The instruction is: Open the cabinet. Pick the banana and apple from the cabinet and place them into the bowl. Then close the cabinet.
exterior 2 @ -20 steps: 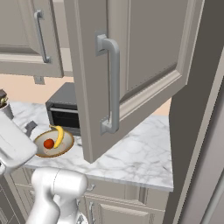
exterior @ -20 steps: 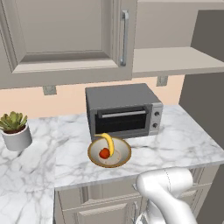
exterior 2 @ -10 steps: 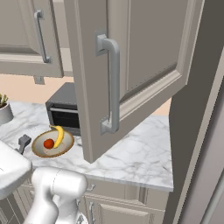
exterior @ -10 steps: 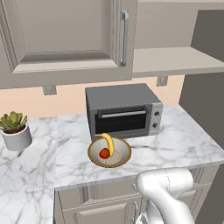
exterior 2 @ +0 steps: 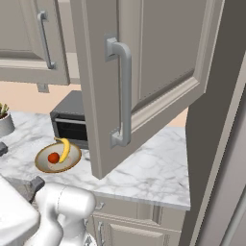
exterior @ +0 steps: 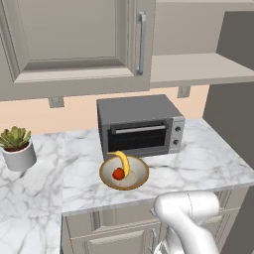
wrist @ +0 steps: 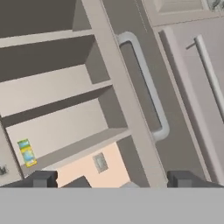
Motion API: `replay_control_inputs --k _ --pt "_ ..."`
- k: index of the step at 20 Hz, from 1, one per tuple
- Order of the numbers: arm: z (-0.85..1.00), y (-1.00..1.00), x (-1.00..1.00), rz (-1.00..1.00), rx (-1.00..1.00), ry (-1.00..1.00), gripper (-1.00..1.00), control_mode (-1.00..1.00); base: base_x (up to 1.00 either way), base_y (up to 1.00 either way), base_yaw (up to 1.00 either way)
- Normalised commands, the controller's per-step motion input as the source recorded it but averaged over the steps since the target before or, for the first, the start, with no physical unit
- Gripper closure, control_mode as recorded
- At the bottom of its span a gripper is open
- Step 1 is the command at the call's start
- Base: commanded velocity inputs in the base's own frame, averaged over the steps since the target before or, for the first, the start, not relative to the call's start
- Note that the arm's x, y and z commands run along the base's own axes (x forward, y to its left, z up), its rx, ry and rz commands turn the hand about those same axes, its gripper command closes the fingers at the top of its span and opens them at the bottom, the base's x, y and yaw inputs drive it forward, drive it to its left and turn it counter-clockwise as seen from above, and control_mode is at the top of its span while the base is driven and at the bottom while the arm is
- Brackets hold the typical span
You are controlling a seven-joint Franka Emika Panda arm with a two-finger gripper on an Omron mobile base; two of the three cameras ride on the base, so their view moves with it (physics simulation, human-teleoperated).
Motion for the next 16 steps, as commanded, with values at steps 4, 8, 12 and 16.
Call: replay_control_inputs --k 4,8,12,16 --pt "-0.11 -0.74 0.11 -0.09 0.0 0.0 -1.0 -1.0 0.0 0.0 0.0" --pt "-0.05 -0.37 0.52 0.03 0.0 0.0 -1.0 -1.0 0.0 0.0 0.0" --pt "-0.15 -0.13 0.77 0.02 0.0 0.0 -1.0 -1.0 0.0 0.0 0.0" --pt "-0.14 -0.32 0.86 0.03 0.0 0.0 -1.0 -1.0 0.0 0.0 0.0"
